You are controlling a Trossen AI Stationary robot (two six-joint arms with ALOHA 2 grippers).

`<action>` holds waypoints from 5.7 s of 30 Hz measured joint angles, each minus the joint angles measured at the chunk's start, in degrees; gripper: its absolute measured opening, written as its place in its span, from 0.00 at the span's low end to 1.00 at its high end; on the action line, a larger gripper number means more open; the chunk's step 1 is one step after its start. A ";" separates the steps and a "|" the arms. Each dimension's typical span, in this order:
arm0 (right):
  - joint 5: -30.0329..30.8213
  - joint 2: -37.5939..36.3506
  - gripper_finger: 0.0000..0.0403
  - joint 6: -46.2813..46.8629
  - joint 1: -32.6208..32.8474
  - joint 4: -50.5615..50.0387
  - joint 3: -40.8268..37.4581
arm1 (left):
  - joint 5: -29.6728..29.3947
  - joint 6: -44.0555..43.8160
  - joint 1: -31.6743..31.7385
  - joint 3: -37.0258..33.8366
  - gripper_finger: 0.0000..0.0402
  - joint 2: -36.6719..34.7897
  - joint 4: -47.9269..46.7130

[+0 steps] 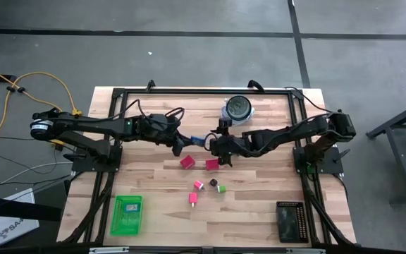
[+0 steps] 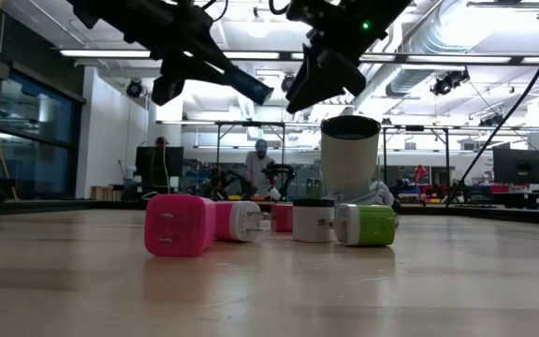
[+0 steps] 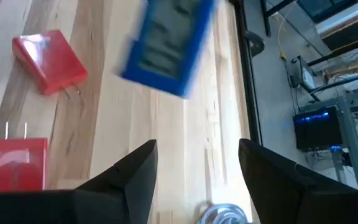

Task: Pick & Place Office items
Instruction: Put the blue digital timer into the green bin

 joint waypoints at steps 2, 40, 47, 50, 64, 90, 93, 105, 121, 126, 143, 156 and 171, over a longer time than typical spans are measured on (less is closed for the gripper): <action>0.01 0.00 0.53 1.74 -0.01 -1.98 -0.01 | 3.83 -0.14 0.00 0.01 0.14 -0.45 -0.28; -17.15 0.00 0.53 32.17 -0.02 -18.06 -0.01 | 22.38 -1.08 -26.58 0.00 0.14 -4.62 -18.70; -22.26 0.00 0.53 32.01 -0.02 -11.47 -0.01 | 18.38 -6.89 -35.12 0.02 0.14 -4.62 -19.75; -23.26 0.00 0.53 32.01 -0.02 -8.97 -0.01 | 16.05 -8.99 -37.61 0.00 0.14 -4.60 -19.73; -23.28 0.00 0.53 32.00 -0.02 4.94 -0.01 | 10.29 -14.58 -44.73 0.00 0.14 -4.60 -19.66; -23.28 0.00 0.53 31.98 -0.02 14.60 -0.01 | -5.94 -28.45 -68.16 -0.41 0.14 -9.42 -29.93; -23.28 0.00 0.53 31.98 -0.02 14.62 -0.01 | -5.58 -28.35 -68.26 -1.98 0.14 -10.49 -29.03; -23.28 0.00 0.53 31.98 -0.02 14.62 -0.01 | -2.45 -30.44 -67.83 -18.52 0.14 -21.00 -15.49; -23.27 0.00 0.53 31.98 -0.02 14.60 -0.01 | 9.44 -26.55 -60.79 -25.38 0.14 -20.73 -9.13; -23.26 0.00 0.53 31.98 -0.02 14.60 -0.01 | 12.51 -24.31 -59.04 -25.38 0.14 -15.95 -5.84; -23.27 0.00 0.53 31.98 -0.02 14.60 -0.01 | 19.67 -21.88 -55.16 -25.38 0.17 -6.32 2.22; -23.28 0.00 0.53 31.98 -0.02 14.60 -0.01 | 19.72 -21.91 -55.17 -25.38 0.20 -6.32 2.20; -23.27 0.00 0.53 31.98 -0.02 14.60 -0.01 | 19.85 -21.08 -55.17 -25.35 0.20 -4.44 2.04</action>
